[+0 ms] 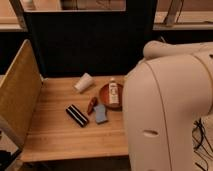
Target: Place the eraser on the white sponge
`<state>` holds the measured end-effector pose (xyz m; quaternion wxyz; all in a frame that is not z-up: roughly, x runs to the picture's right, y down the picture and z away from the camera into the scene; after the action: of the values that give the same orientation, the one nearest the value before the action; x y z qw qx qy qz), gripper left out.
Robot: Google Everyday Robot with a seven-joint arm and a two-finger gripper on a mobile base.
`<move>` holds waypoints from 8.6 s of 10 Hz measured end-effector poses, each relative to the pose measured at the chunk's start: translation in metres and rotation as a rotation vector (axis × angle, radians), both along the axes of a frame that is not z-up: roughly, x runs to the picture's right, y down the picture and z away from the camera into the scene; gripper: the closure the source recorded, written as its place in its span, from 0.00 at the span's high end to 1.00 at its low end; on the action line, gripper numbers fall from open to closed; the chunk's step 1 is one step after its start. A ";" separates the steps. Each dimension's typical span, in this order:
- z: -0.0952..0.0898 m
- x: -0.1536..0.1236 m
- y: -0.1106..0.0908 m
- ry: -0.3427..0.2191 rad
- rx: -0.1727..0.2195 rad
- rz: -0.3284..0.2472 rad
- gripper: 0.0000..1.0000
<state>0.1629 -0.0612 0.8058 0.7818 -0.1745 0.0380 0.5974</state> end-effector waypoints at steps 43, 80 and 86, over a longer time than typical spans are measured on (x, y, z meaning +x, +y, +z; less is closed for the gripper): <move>0.037 -0.334 0.178 -0.414 -0.224 -0.683 0.80; 0.050 -0.207 0.140 -0.230 -0.163 -0.441 0.00; 0.050 -0.207 0.140 -0.230 -0.163 -0.440 0.43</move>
<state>-0.0444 0.0791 0.8555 0.8754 -0.2912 0.0336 0.3843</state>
